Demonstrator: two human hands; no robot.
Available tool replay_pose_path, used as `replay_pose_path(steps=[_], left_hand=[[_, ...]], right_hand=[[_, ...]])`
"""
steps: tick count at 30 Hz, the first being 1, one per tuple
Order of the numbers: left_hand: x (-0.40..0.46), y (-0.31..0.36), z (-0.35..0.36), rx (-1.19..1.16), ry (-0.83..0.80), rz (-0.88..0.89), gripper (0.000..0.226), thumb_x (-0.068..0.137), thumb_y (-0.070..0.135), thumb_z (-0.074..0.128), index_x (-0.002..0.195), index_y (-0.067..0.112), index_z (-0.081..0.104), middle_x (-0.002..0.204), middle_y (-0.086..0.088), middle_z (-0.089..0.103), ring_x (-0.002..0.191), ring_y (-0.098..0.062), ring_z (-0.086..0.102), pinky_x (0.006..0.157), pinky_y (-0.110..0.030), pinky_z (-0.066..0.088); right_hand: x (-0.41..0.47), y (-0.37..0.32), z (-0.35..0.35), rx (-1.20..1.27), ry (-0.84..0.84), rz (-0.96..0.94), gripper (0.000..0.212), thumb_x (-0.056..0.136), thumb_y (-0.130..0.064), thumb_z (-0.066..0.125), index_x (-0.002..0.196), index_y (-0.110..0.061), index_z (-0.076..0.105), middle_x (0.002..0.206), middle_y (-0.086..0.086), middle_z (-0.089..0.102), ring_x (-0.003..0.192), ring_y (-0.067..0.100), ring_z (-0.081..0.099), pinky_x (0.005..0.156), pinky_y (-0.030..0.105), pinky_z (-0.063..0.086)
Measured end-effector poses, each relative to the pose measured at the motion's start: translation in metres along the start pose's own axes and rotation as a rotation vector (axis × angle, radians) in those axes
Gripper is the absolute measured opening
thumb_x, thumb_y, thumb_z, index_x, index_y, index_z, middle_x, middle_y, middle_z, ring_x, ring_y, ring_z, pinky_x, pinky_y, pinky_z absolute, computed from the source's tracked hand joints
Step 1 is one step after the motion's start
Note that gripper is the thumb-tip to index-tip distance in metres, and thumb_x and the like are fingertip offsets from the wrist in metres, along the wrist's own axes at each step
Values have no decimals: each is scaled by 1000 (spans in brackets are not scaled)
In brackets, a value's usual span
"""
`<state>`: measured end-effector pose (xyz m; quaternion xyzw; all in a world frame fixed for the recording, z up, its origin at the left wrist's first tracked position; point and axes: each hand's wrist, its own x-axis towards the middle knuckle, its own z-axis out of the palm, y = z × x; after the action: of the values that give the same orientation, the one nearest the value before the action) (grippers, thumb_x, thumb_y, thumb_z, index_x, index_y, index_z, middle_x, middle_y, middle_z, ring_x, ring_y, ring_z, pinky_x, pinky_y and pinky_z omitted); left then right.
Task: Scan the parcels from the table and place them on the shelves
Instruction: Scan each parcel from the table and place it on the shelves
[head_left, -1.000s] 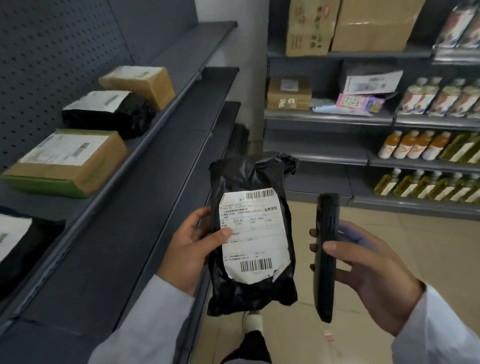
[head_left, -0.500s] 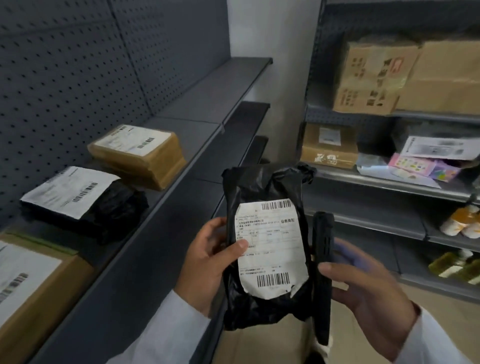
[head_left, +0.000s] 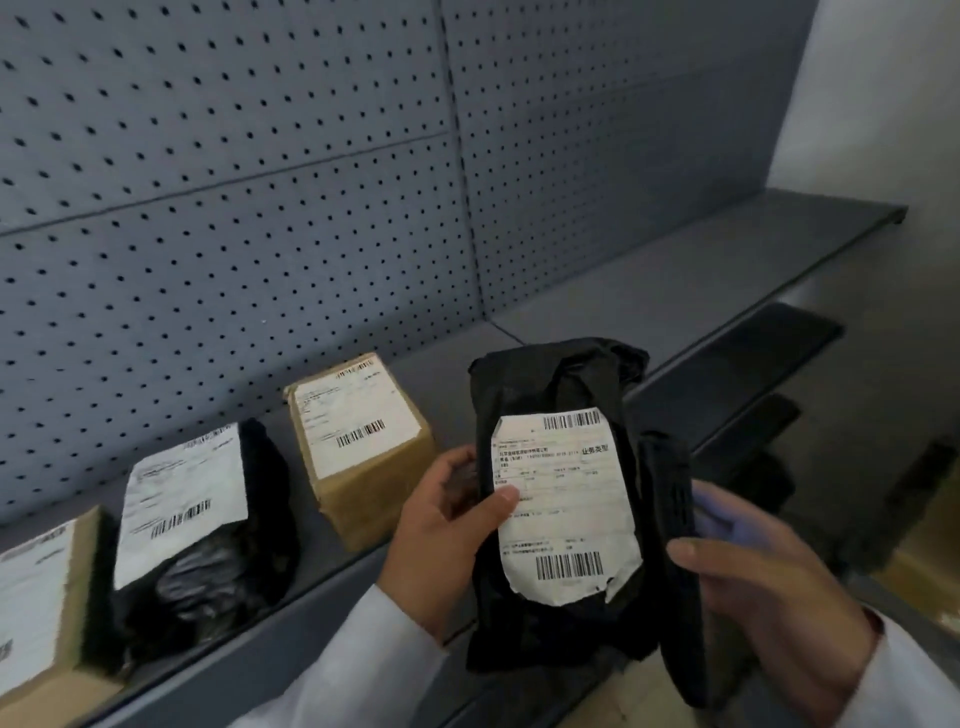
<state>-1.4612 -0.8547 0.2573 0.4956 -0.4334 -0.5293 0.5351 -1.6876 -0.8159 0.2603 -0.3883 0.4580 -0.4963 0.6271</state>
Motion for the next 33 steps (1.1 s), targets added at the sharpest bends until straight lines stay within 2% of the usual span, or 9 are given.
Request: replay_pose_path(steps=[4,7,10,15,19,21,23,26,33], left_hand=[[30,-9,29,-8,157,18,39,87,-7,66,99,30,60,96,11,75,95,-11,71,84,-34,58],[46,-15,45,-2,233,-9,43,91,-2,63,101,39,58,105,15,71,106,-15,67,93,-42,56],[65,-16,54,62,307,3,44,91,2,63,97,45,56,103,19,68,106,-17,67,95,-45,55],[103,-4,57,137,411,-10,29,91,1,61,104,27,62,106,2,71,101,-22,69,93,-45,56],[130,9,57,182,457,-68,21,92,0,56,98,19,62,113,-7,71,100,-27,69,91,-45,57],[140,15,56,202,491,-78,21,91,-2,55,93,18,60,111,-9,70,99,-27,69,90,-44,57],[149,18,54,203,514,-96,25,90,-6,52,86,17,59,107,-10,69,95,-26,68,84,-37,58],[157,11,51,232,534,-170,22,91,-8,50,97,10,62,111,-10,69,92,-24,66,75,-30,55],[157,-2,51,308,572,-240,26,91,-7,52,113,-2,66,119,-15,68,107,-30,66,80,-29,53]], right_hand=[[61,-31,-20,-121,-169,46,101,22,-39,97,117,-15,72,113,11,75,100,32,73,87,47,53],[96,-46,-25,-210,-243,54,69,49,-17,86,116,-13,71,106,11,77,92,28,75,78,41,55],[126,-55,-27,-266,-270,67,49,61,-16,73,110,-16,75,104,10,78,94,25,72,83,43,52],[171,-68,-22,-296,-317,129,43,62,-22,73,103,-10,74,89,8,75,73,19,67,66,31,51],[204,-84,-11,-289,-365,218,6,79,-24,69,79,-19,74,80,5,66,69,19,54,65,31,44],[223,-88,-7,-323,-396,232,12,80,-27,70,72,-22,77,82,6,64,72,21,51,67,31,44],[238,-89,-1,-361,-423,249,8,80,-29,70,82,-23,76,85,7,64,74,21,51,69,32,44],[254,-87,8,-434,-435,280,15,83,-30,68,95,-22,70,82,6,65,70,21,54,68,30,44],[270,-74,19,-466,-400,328,22,81,-35,71,99,-22,69,101,9,54,80,21,49,70,29,43]])
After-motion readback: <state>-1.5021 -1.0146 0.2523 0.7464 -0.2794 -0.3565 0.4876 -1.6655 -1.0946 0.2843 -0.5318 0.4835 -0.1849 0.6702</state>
